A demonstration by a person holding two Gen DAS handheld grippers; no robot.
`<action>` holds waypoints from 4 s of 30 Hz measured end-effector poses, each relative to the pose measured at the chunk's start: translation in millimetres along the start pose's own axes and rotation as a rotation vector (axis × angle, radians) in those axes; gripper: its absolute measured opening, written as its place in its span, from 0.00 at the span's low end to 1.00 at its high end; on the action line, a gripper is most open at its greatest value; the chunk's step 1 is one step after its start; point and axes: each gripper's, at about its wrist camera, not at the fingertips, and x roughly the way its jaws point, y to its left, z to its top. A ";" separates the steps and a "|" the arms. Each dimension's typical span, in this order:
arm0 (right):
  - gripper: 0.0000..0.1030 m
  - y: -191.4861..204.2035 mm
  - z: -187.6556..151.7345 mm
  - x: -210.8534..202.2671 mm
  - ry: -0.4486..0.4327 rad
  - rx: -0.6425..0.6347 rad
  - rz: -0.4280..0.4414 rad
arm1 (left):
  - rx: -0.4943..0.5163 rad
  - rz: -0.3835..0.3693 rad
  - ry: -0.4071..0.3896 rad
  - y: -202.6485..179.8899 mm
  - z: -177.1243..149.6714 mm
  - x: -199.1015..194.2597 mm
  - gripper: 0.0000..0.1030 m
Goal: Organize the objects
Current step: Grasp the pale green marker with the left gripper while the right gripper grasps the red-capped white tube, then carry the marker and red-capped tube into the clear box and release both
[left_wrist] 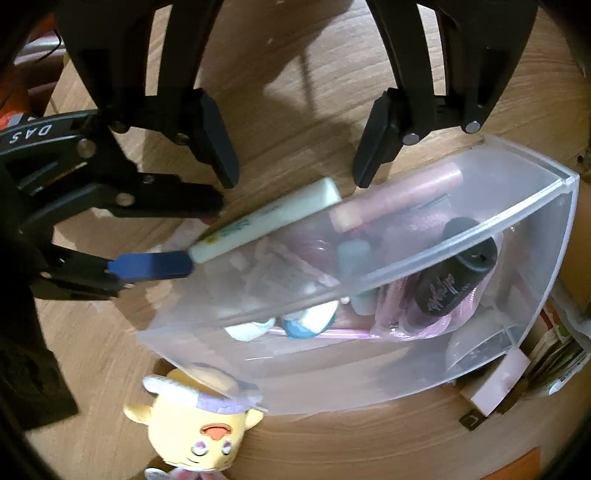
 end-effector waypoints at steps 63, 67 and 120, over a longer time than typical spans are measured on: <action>0.14 12.9 -61.0 -23.5 0.010 -0.148 -0.144 | 0.132 -0.008 0.016 -17.9 -36.0 -25.5 0.15; 0.14 9.1 -67.8 -29.9 -0.015 -0.067 -0.151 | 0.113 -0.009 0.029 -13.6 -42.8 -31.1 0.15; 0.14 32.1 39.2 -88.4 -0.380 -0.039 -0.232 | -0.100 0.089 -0.325 31.4 53.8 -100.2 0.14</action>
